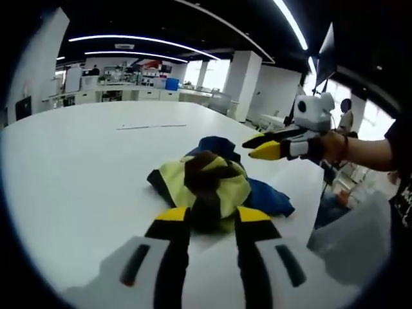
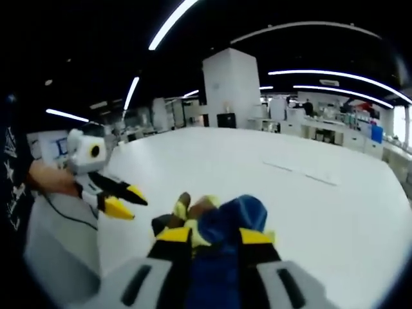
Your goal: Fold the garment on the visible template until the final outline fits inside the template.
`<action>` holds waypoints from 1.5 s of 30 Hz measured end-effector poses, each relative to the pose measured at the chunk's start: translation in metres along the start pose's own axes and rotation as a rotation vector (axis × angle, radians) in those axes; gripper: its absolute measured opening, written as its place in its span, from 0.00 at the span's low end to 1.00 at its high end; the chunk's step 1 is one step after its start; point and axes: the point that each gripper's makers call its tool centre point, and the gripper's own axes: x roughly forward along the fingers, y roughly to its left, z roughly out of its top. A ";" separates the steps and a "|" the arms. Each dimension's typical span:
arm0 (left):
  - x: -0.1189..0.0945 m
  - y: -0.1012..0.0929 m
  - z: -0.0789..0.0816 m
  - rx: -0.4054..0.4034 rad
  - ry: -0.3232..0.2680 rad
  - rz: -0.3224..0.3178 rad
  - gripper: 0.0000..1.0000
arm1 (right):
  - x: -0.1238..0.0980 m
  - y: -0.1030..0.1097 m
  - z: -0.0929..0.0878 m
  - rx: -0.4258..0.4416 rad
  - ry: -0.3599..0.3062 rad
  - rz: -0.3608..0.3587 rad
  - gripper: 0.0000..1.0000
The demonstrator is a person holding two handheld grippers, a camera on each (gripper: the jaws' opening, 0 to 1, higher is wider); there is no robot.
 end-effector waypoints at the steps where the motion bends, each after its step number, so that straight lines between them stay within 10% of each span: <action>1: 0.002 0.000 0.001 -0.003 -0.005 -0.007 0.21 | 0.001 0.002 0.000 -0.006 0.009 0.005 0.23; 35: 0.033 -0.005 -0.027 0.023 0.123 -0.015 0.00 | 0.042 0.000 -0.033 -0.306 0.318 0.026 0.00; 45: 0.024 -0.001 -0.022 -0.018 0.095 -0.025 0.00 | 0.029 -0.004 -0.023 -0.273 0.271 -0.012 0.00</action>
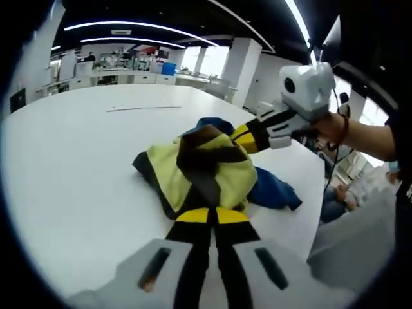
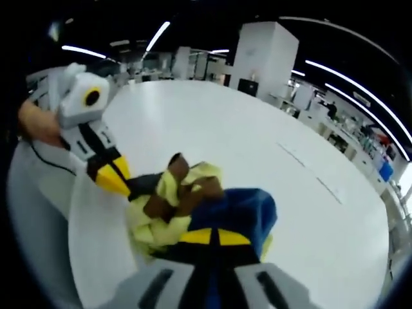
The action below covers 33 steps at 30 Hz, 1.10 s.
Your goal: Fold the garment on the visible template until the final outline fits inside the template.
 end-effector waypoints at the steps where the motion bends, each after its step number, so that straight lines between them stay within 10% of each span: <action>1: 0.000 0.000 0.001 0.001 -0.001 0.001 0.00 | -0.002 0.000 0.001 0.004 -0.012 0.000 0.00; 19: -0.046 0.040 0.051 -0.025 -0.176 0.131 0.00 | -0.057 -0.034 0.023 0.215 -0.203 -0.095 0.00; 33: -0.058 0.041 0.111 0.061 -0.256 0.068 0.00 | -0.080 -0.068 0.039 0.272 -0.250 -0.165 0.00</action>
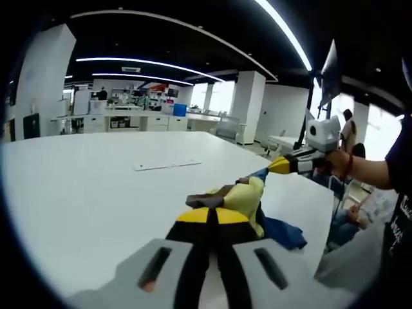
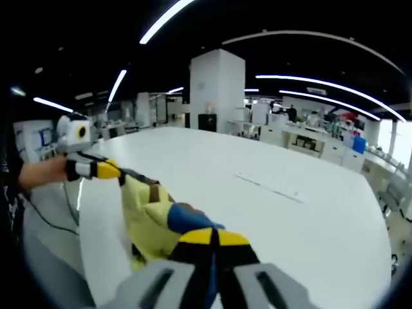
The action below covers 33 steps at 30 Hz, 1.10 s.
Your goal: Fold the garment on the visible template until the final outline fits inside the template.
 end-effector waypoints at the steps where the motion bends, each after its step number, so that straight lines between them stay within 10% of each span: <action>1: 0.001 0.000 0.004 -0.009 0.001 -0.021 0.00 | -0.001 -0.005 0.004 0.004 -0.005 -0.010 0.00; 22: 0.053 0.061 0.060 -0.052 -0.037 -0.040 0.00 | 0.013 -0.082 0.042 0.100 -0.053 -0.164 0.00; 33: 0.093 0.096 0.050 -0.078 -0.020 0.046 0.00 | 0.053 -0.115 0.033 0.171 -0.021 -0.222 0.00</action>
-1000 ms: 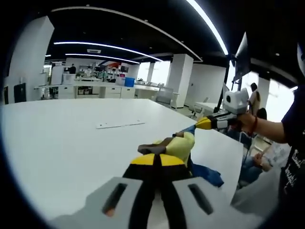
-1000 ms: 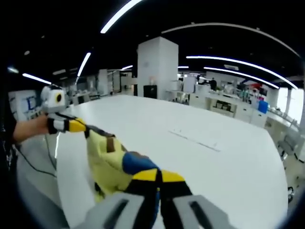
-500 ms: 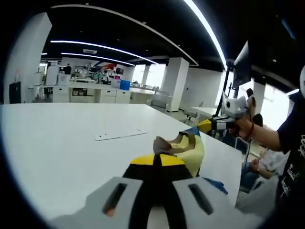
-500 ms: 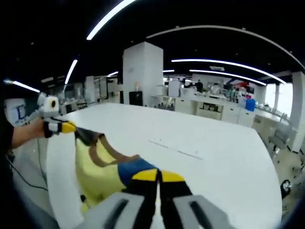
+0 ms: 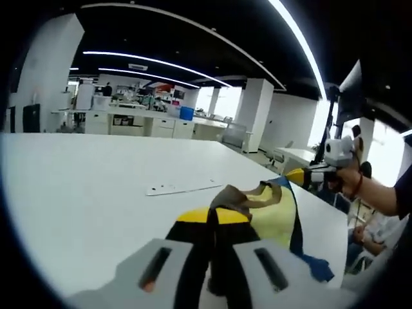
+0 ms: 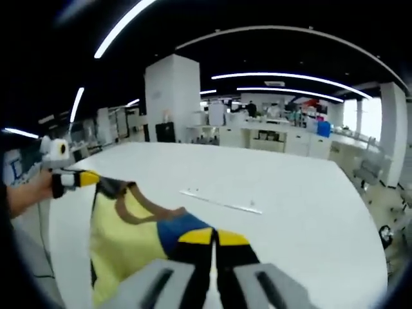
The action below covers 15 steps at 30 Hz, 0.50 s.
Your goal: Fold the garment on the visible template until the final outline fits inside the template.
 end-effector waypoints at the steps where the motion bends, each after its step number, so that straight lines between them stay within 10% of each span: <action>1: 0.006 0.008 -0.001 -0.009 0.005 0.015 0.00 | 0.007 -0.003 -0.001 0.004 0.006 -0.004 0.00; 15: 0.061 0.058 -0.038 -0.086 0.086 0.103 0.00 | 0.059 -0.026 -0.035 0.115 0.109 -0.107 0.00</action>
